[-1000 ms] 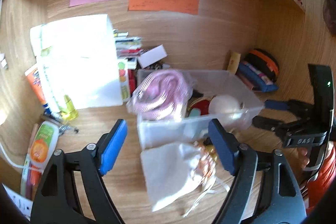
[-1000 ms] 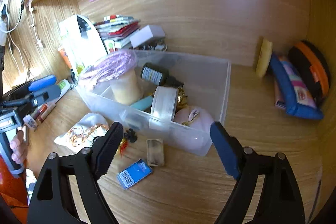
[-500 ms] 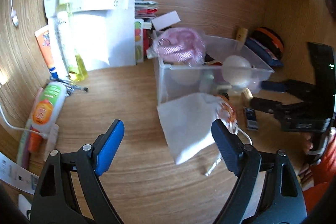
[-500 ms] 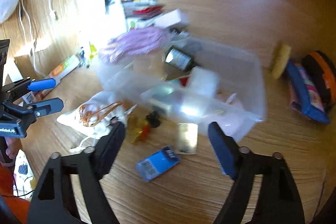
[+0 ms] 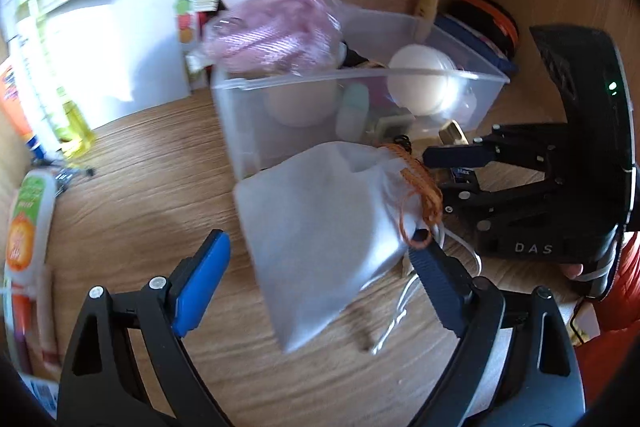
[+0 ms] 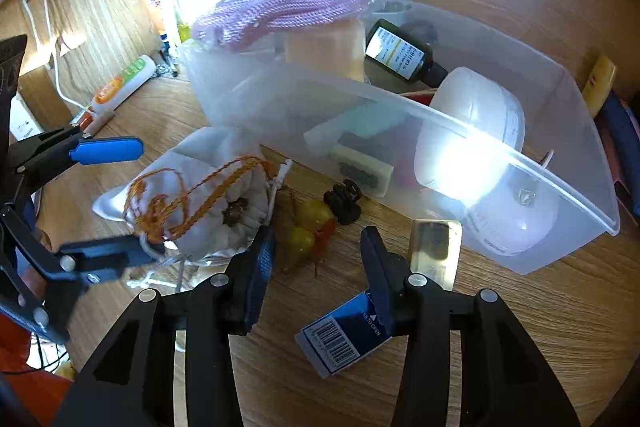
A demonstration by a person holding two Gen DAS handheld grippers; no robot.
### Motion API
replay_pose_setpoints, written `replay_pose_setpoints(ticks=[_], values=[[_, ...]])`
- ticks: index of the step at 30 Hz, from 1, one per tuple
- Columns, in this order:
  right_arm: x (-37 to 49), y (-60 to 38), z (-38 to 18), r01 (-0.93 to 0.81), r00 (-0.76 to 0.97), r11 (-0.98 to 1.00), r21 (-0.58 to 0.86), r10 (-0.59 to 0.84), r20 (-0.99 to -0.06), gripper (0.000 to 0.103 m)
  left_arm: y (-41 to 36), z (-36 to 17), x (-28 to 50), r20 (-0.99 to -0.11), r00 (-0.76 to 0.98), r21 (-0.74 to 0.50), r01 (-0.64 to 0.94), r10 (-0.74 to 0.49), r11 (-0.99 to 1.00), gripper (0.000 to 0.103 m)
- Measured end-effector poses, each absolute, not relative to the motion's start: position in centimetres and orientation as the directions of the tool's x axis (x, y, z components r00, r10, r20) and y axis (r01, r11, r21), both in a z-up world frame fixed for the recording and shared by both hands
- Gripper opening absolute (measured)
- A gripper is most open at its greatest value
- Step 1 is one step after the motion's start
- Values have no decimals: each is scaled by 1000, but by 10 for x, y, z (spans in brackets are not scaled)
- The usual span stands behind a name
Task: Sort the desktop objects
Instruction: 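Move both grippers toward the white drawstring pouch and brass bead charm, then grasp the white drawstring pouch with the left gripper while the right grasps the brass bead charm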
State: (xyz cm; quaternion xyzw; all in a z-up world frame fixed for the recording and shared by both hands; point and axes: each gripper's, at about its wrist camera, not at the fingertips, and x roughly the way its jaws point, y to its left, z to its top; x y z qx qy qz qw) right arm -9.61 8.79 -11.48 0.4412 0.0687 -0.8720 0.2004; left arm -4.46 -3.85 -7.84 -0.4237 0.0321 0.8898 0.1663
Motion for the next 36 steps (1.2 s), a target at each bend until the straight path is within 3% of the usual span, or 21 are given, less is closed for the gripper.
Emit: replay_pose_setpoints(ticks=[8,10,15,34,36], values=[[-102,83,-116,413,-555,-911,20,-268,-787,38,-27,-93,-74,-817,-509,-96,-342,271,-935,98],[-104,76,-116,429,-553,-903,12,-273,-787,27,-25,-94,-75,-819,-508,-94,-343,268,-935,98],[-105,78,-116,442,-539,-896,46,-306,-784,17,-21,-95,-77,-823,-513,-71,-333,244,-940,98],[-63,167,-44,269,-744,-961,60,-247,-621,16,-15,-94,-96,-827,-531,-42,-269,185,-962,101],[-59,176,-34,258,-759,-964,65,-244,-604,16,-15,-91,-95,-815,-550,-40,-265,185,-964,94]])
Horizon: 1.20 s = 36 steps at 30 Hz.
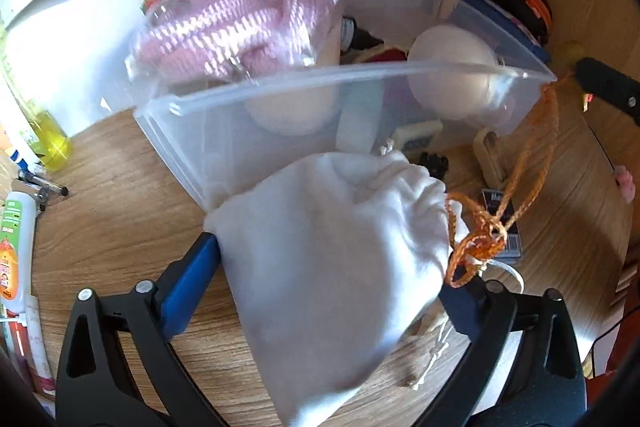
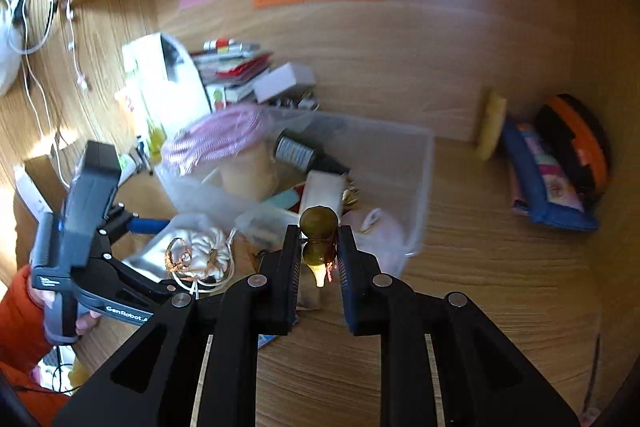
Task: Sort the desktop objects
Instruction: 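Grasp the white drawstring pouch with the left gripper while the right grasps the brass bead charm, then release the pouch into the bin while the right gripper releases the bead charm there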
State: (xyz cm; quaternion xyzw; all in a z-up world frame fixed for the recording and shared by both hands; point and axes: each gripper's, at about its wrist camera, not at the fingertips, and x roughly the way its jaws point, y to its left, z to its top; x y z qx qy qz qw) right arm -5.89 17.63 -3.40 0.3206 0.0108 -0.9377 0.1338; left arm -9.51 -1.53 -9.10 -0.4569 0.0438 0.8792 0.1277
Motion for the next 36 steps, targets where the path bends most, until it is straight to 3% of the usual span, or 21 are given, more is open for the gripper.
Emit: replay_pose_setpoints(ticks=[7,15,29,36], values=[[-48,189,-17,241,-797,-968,74,-240,-554,16,-25,-87,-87,-788,-593,-35,-226,166,-973,58],[-49,200,-27,221,-789,-971,86,-230,-570,16,-50,-74,-66,-749,-635,-139,-132,191,-982,43],[-51,190,-5,254,-820,-965,66,-251,-515,16,-50,-7,-39,-585,-768,-217,-161,261,-963,43],[-60,195,-2,251,-825,-964,90,-262,-501,16,-47,15,-64,-554,-779,-244,-186,294,-952,43]])
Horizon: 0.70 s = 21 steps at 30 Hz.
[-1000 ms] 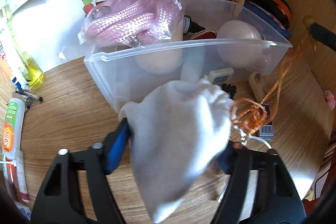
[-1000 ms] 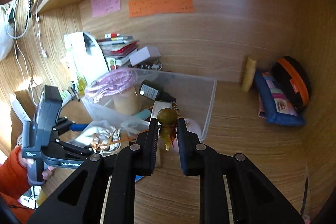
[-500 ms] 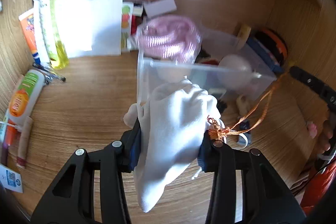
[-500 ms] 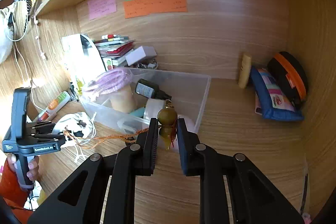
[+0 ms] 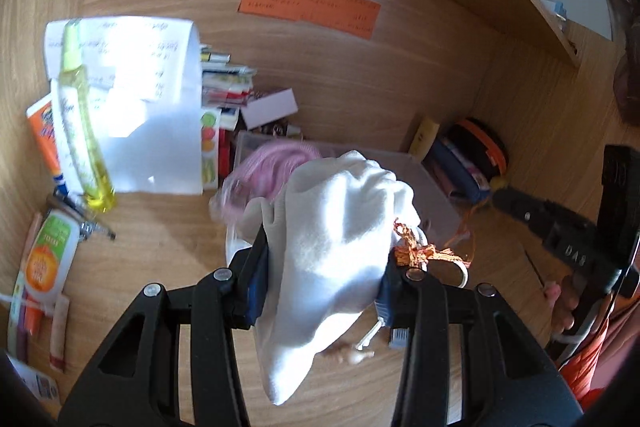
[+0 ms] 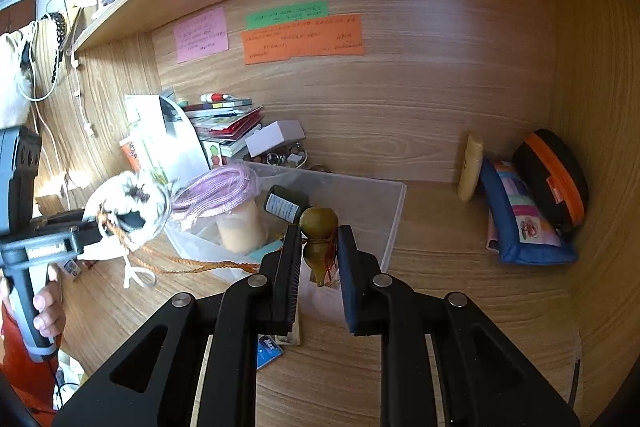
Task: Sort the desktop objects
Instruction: 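Release the pouch into the bin while the right gripper releases the bead charm there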
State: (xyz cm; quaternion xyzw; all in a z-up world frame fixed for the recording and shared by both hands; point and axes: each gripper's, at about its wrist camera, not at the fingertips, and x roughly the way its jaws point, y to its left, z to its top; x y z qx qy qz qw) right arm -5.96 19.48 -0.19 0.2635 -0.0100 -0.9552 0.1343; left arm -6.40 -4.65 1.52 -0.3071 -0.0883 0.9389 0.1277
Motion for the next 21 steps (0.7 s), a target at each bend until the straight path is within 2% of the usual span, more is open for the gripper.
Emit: replay_pose_setpoints(ticks=[10,21], values=[[-97,209,-2,222,-813,-968,115,-249,-526,16,-40,31,-123,-539,-781,-258,-205,317,-944,43],[-139,201,5,236,-795,-970,60,-228,-562,16,-7,35,-180,-569,-744,-268,-235,351,-934,43]])
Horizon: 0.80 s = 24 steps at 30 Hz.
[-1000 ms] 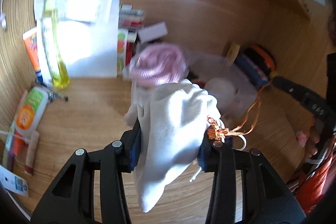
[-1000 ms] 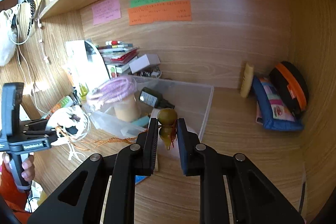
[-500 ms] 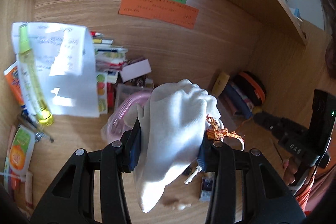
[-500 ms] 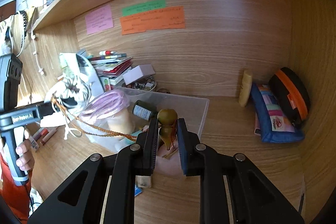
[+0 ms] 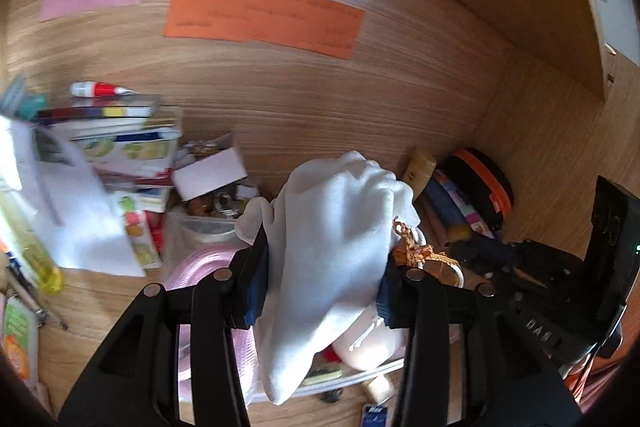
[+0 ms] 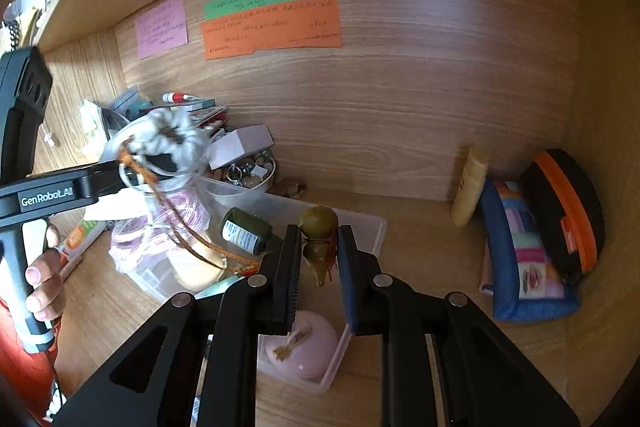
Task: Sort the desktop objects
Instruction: 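Release the pouch into the bin while the right gripper releases the bead charm there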
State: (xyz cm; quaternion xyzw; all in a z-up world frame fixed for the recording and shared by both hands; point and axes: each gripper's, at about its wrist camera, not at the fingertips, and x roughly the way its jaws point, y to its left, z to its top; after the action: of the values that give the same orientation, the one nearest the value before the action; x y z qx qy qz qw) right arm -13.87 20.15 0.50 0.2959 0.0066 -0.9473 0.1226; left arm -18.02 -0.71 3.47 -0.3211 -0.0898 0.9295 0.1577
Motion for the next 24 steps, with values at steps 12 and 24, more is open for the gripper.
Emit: replay_pose_setpoints(ticks=[12,24], values=[[-167,192,-41,246,-723,-963,112,-259,-641,16,21,-23,-206,-676,-645,-254,-249,356,-935,43],[-171,193,-52,206,-720,-975,80,-207,-662,16,32,-31,-201,-675,-676,-152,-264,295,-953,49]])
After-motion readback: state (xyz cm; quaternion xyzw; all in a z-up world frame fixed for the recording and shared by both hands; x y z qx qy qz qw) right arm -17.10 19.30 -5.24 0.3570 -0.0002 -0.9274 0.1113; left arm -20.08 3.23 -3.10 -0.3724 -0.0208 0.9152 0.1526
